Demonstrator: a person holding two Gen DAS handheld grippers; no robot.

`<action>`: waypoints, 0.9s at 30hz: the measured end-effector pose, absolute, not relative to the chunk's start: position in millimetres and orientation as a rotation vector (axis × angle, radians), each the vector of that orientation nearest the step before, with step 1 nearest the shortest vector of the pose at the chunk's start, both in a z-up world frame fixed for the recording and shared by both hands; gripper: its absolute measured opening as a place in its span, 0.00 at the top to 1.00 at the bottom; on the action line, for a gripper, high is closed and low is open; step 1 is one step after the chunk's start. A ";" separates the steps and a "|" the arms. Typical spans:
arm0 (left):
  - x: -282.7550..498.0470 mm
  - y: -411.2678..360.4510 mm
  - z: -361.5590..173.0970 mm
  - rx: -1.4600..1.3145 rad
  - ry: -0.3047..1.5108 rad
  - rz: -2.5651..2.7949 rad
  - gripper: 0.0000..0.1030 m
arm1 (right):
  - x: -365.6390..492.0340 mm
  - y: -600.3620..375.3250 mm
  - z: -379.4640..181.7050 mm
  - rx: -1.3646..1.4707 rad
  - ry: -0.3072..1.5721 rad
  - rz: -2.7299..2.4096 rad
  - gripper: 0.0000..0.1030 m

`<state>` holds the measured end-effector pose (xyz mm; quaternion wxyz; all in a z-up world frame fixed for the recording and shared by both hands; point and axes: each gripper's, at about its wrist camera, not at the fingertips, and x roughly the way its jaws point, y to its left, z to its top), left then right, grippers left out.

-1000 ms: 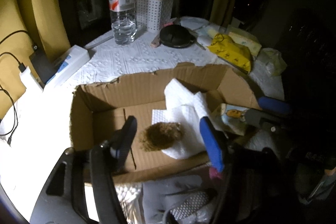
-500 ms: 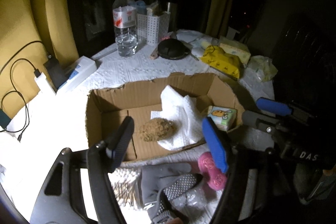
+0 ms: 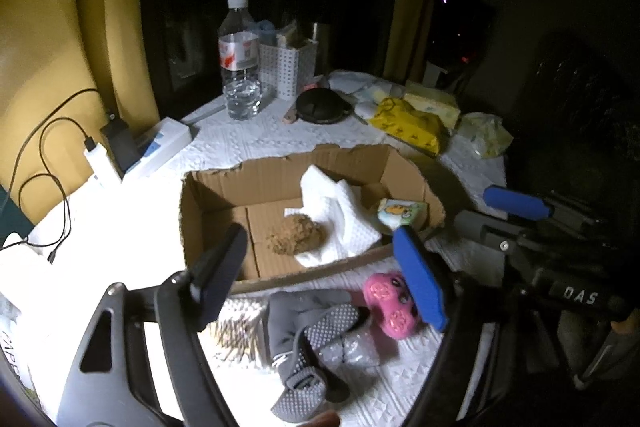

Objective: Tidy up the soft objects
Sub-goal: 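Move the right gripper to the pink plush toy while the left gripper reaches the gray glove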

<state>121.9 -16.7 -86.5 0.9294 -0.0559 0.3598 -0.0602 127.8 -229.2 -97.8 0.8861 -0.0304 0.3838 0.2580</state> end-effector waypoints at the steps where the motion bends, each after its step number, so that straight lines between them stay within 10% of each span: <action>1: 120.1 -16.3 -85.7 -0.115 0.735 -0.124 0.25 | 125.9 -228.9 -97.0 -0.064 0.796 0.536 0.42; 27: 71.7 -10.2 -106.5 -0.120 0.763 -0.096 0.25 | 82.9 -231.0 -114.5 -0.063 0.817 0.538 0.42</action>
